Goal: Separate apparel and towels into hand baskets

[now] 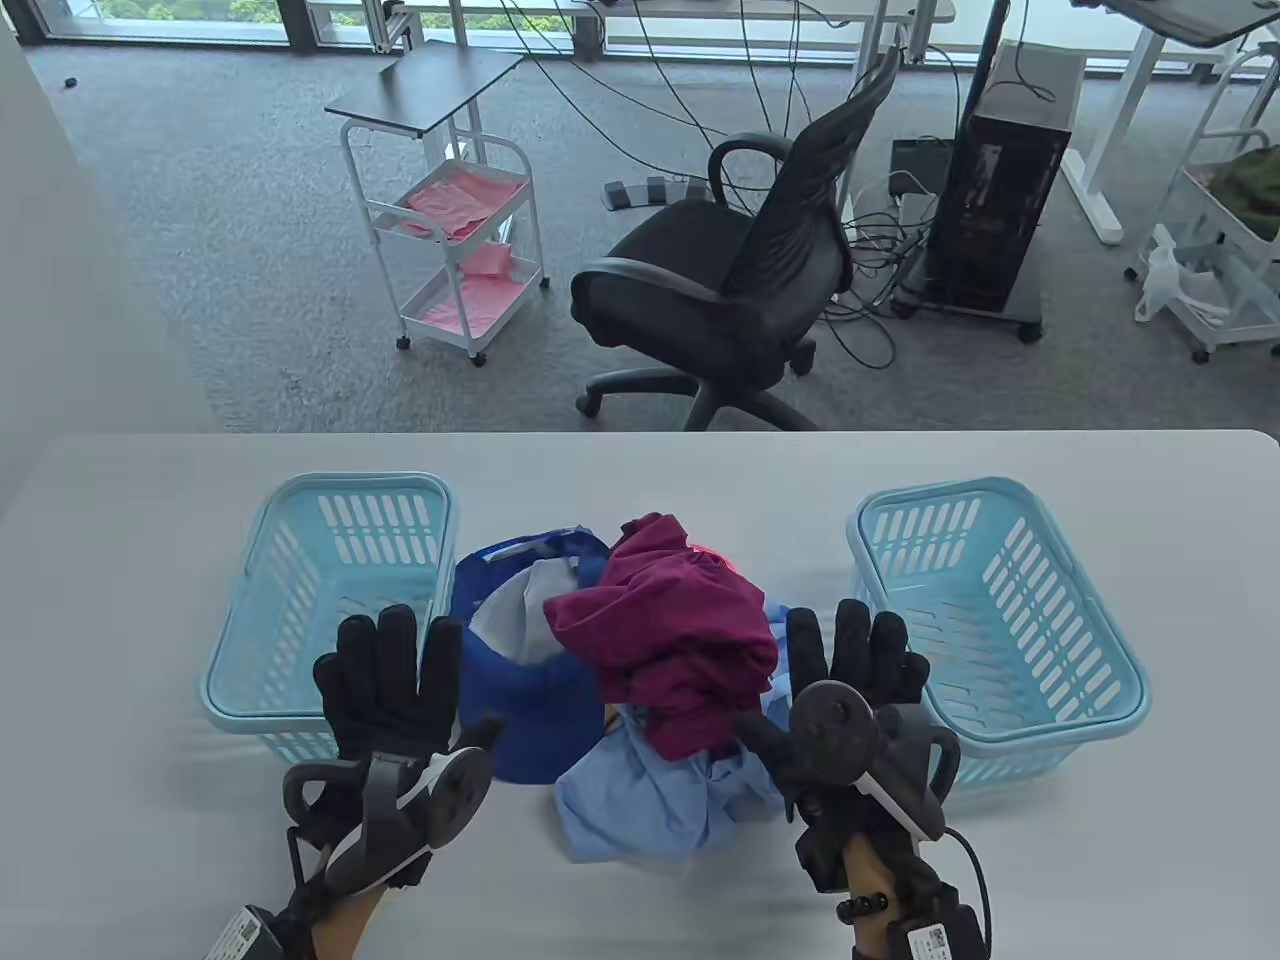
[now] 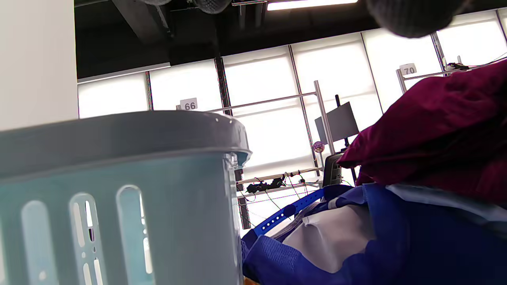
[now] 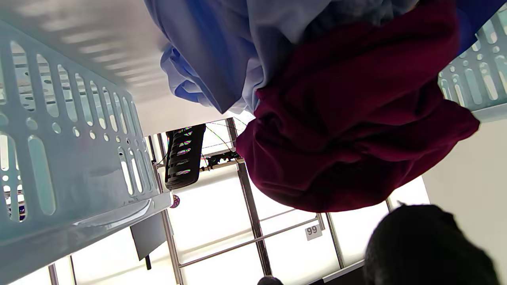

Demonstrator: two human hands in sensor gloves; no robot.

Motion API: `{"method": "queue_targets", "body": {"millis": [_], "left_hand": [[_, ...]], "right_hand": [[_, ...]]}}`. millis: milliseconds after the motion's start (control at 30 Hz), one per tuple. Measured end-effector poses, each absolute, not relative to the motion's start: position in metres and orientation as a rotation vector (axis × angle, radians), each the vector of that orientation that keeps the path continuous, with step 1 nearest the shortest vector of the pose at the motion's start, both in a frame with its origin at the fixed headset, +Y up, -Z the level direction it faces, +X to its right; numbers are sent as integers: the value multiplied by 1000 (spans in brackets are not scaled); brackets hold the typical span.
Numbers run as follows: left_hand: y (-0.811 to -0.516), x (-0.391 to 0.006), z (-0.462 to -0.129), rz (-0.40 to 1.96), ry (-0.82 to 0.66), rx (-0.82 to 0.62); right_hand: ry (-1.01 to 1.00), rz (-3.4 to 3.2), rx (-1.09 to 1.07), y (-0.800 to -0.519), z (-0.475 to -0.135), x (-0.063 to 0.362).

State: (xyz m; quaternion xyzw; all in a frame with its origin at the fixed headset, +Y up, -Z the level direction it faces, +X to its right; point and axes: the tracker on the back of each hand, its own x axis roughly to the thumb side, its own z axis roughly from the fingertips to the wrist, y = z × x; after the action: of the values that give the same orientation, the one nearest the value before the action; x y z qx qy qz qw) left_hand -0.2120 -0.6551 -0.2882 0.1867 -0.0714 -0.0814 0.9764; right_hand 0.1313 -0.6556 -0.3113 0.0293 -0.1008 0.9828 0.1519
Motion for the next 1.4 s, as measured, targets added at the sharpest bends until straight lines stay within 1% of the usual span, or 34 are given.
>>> {"method": "queue_targets", "body": {"millis": [667,800,900,1133,1400], "left_hand": [[-654,-212,-287,-130,-160,372],[-655,-212,-288,-114,-164,365],[-655,-213,-289,-123,-163,360],[-649,-213,-285,-100,-165,380],[-651,-209,-285,-108,-183,360]], "right_hand": [[-271,2833,82,-656,-312,130],[-293,2824,85,-655,-310,131],[-266,2816,99,-654,-311,131],[-292,2811,109,-652,-308,129],[-279,2789,104,-652,-309,130]]}}
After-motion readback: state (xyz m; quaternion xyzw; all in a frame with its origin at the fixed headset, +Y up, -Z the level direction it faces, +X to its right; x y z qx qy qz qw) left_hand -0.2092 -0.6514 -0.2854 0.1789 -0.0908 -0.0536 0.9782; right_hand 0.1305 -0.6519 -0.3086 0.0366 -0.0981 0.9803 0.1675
